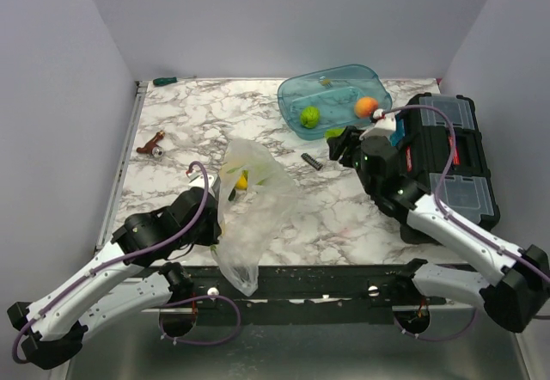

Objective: Take the fake fruits out of the plastic bag

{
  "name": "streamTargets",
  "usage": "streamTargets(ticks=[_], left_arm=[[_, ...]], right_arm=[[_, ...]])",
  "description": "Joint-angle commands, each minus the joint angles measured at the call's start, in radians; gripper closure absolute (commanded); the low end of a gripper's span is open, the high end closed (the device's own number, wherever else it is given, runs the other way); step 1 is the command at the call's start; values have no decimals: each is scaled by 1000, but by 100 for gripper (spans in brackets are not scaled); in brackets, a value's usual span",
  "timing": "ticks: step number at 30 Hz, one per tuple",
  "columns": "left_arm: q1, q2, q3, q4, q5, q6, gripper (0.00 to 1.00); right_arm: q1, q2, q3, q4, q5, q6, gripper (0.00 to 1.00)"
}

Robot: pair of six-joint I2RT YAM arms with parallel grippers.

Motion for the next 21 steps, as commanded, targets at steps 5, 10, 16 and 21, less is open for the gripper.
streamTargets(ticks=[5, 10, 16, 21], left_arm=[[-6, -29, 0, -10, -24, -13, 100], [-6, -40, 0, -6, -23, -13, 100], [-7, -34, 0, -3, -20, -10, 100], [-7, -44, 0, -8, -28, -17, 100]], right_arm=[[-235, 398, 284, -75, -120, 3, 99], [-305, 679, 545, -178, -122, -8, 99], [-335, 987, 881, -362, -90, -29, 99], [-340, 1159, 1050, -431, -96, -51, 99]])
